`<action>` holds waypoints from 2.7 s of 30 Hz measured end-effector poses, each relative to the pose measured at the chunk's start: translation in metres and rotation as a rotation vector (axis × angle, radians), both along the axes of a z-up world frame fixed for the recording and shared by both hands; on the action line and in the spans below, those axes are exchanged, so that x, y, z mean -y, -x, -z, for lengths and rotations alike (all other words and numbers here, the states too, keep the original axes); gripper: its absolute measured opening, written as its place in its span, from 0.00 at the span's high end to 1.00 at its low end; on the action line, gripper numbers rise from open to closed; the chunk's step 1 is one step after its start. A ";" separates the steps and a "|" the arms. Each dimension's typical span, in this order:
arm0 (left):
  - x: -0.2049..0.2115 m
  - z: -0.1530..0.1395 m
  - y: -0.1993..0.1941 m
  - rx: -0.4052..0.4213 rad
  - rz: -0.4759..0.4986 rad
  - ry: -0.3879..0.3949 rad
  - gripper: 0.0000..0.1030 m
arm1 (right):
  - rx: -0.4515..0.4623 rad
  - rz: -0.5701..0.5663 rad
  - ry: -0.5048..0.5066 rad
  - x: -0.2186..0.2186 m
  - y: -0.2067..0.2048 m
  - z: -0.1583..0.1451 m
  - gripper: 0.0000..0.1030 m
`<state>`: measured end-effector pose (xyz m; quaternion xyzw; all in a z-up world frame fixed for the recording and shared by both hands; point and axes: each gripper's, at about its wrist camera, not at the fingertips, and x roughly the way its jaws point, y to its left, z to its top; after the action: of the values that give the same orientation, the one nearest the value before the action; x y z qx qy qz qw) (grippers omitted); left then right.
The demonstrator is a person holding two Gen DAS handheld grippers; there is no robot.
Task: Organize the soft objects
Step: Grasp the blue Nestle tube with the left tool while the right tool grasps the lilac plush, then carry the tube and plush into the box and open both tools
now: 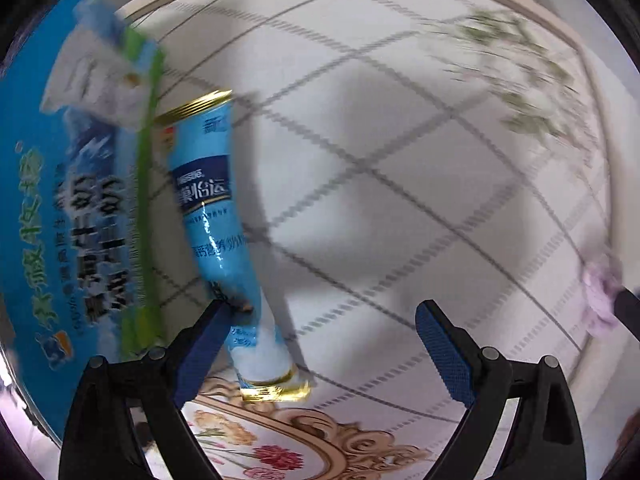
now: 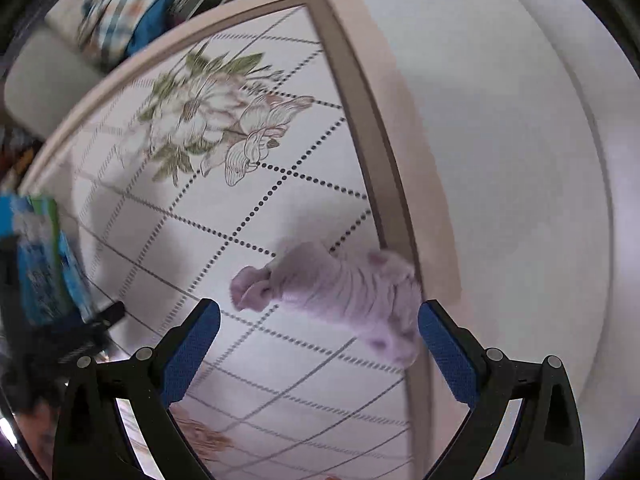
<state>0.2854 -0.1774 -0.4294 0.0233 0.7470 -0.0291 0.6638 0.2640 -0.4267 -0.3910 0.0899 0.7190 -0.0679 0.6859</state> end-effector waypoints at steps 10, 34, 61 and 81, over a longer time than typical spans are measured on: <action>-0.005 -0.034 0.001 0.018 -0.054 0.178 0.08 | -0.090 -0.326 0.132 -0.028 -0.013 0.037 0.40; 0.001 -0.002 0.000 0.013 0.016 0.040 0.84 | -0.110 -0.070 0.023 -0.052 -0.012 0.031 0.54; -0.160 -0.235 0.027 0.368 0.083 0.232 0.86 | 0.197 -0.077 -0.255 -0.223 0.031 -0.170 0.55; -0.336 -0.114 -0.008 0.085 0.009 0.125 0.85 | 0.053 -0.042 -0.152 -0.410 -0.009 -0.093 0.55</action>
<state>0.2936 0.1584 -0.3158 -0.0134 0.7149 -0.0776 0.6948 0.2729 -0.0164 -0.2981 0.1283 0.7054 0.0036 0.6971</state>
